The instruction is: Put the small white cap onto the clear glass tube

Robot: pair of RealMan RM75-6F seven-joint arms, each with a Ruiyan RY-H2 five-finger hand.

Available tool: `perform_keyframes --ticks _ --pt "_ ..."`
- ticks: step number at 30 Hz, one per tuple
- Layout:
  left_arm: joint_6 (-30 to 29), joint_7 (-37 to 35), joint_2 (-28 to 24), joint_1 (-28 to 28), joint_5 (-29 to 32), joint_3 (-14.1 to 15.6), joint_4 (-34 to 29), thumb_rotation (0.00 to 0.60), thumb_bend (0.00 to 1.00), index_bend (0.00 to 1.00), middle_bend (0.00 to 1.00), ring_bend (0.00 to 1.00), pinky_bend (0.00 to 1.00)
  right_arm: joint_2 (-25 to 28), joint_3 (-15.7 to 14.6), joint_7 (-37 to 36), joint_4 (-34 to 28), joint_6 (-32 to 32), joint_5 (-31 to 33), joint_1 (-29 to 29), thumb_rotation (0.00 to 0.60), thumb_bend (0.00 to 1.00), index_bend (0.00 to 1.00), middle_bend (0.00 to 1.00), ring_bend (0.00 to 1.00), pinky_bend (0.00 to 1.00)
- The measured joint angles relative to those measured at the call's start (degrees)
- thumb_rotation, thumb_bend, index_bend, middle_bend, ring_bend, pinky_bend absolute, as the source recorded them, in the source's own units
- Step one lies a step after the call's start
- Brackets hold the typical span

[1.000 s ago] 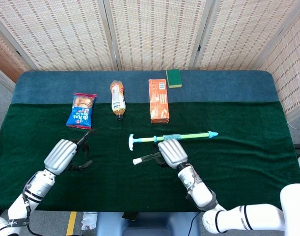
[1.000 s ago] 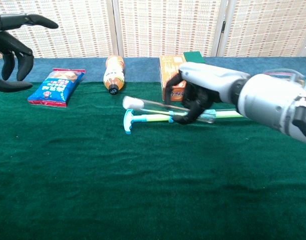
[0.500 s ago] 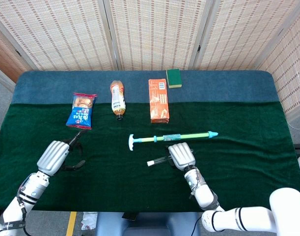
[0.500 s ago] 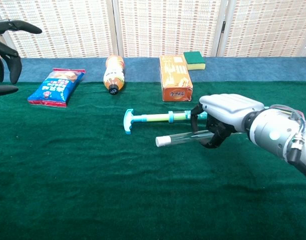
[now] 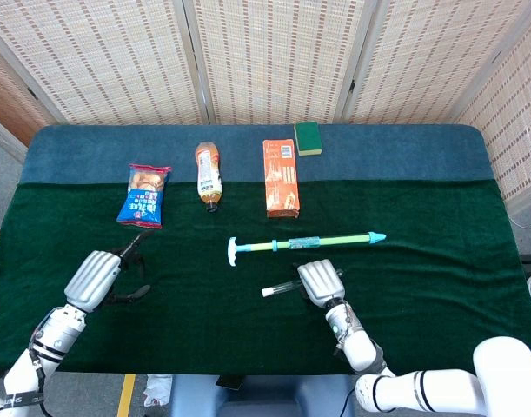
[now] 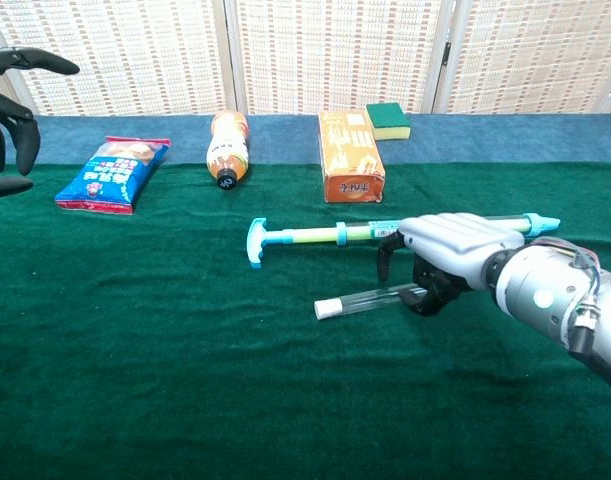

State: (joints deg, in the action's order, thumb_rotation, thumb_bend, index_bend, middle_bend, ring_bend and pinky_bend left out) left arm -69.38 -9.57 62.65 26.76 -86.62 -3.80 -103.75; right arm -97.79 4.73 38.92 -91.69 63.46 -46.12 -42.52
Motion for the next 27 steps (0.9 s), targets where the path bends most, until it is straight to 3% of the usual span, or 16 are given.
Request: perform_keyframes --ticks 7,10,12,14,17,20,22,27 --pt "-0.9 -1.3 -0.9 -1.1 1.2 -0.3 1.0 0.600 0.33 0.00 0.59 0.44 0.50 4.0 1.2 -3.4 -4.6 0.6 -2.7 1.2 0.600 0.49 0.22 0.97 1.00 1.00" --pt "-1.1 -1.4 -1.7 -1.8 3.0 -0.5 1.6 0.600 0.33 0.01 0.57 0.42 0.47 8.3 1.4 -5.1 -8.0 2.3 -5.7 2.5 0.600 0.49 0.23 0.89 1.00 1.00" --pt "-1.6 -1.2 -2.2 -2.7 4.6 -0.6 2.3 0.600 0.33 0.06 0.56 0.40 0.43 12.1 1.4 -6.5 -10.5 3.6 -8.1 3.7 0.600 0.49 0.23 0.78 0.97 0.99" --pt "-2.4 -0.1 -2.3 -3.4 5.7 -0.7 2.9 0.600 0.33 0.10 0.53 0.35 0.37 15.7 1.1 -8.4 -12.6 4.4 -10.2 4.9 0.600 0.49 0.18 0.58 0.78 0.84" --pt "-4.5 4.2 -2.3 -4.8 7.1 -0.8 3.8 0.600 0.33 0.12 0.47 0.29 0.27 22.6 0.0 -13.4 -15.6 4.5 -14.0 7.1 0.600 0.49 0.12 0.30 0.41 0.44" --pt "-7.7 9.0 -2.3 -7.4 9.1 -0.8 4.1 0.600 0.33 0.14 0.41 0.23 0.22 29.8 -1.9 -18.7 -17.1 4.8 -19.5 9.9 0.600 0.49 0.08 0.10 0.13 0.11" --pt "-9.7 11.6 -2.3 -9.1 10.1 -0.6 4.3 0.600 0.33 0.14 0.38 0.21 0.20 33.8 -3.6 -22.7 -17.4 5.6 -23.8 12.3 0.600 0.49 0.04 0.03 0.03 0.02" --pt "-14.2 17.1 -1.4 -12.1 10.2 0.1 4.5 0.600 0.33 0.15 0.32 0.15 0.18 38.9 -7.0 -33.2 -16.3 9.5 -31.9 18.2 0.600 0.49 0.03 0.01 0.00 0.00"
